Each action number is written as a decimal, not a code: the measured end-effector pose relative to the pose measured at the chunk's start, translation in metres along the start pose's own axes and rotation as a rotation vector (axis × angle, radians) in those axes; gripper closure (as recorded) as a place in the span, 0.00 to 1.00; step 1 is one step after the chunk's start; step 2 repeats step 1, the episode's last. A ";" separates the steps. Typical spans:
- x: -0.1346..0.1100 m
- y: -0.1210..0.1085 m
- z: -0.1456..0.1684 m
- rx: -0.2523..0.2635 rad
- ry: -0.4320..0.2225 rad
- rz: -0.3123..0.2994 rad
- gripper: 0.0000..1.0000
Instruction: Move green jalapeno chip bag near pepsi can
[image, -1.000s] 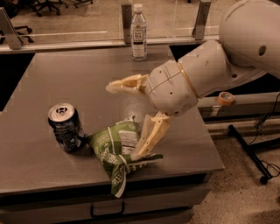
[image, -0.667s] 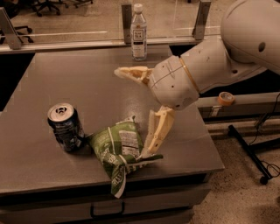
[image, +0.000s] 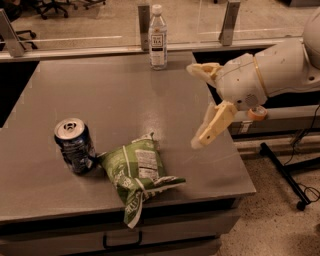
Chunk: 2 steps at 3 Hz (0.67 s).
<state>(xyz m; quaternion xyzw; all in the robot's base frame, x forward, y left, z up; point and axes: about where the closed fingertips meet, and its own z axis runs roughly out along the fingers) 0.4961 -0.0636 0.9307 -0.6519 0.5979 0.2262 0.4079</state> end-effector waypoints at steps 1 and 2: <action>0.034 -0.029 -0.029 0.140 0.045 0.184 0.00; 0.034 -0.029 -0.029 0.140 0.045 0.184 0.00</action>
Offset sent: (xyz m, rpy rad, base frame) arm 0.0000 0.0000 0.0000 0.0000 0.0000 0.0000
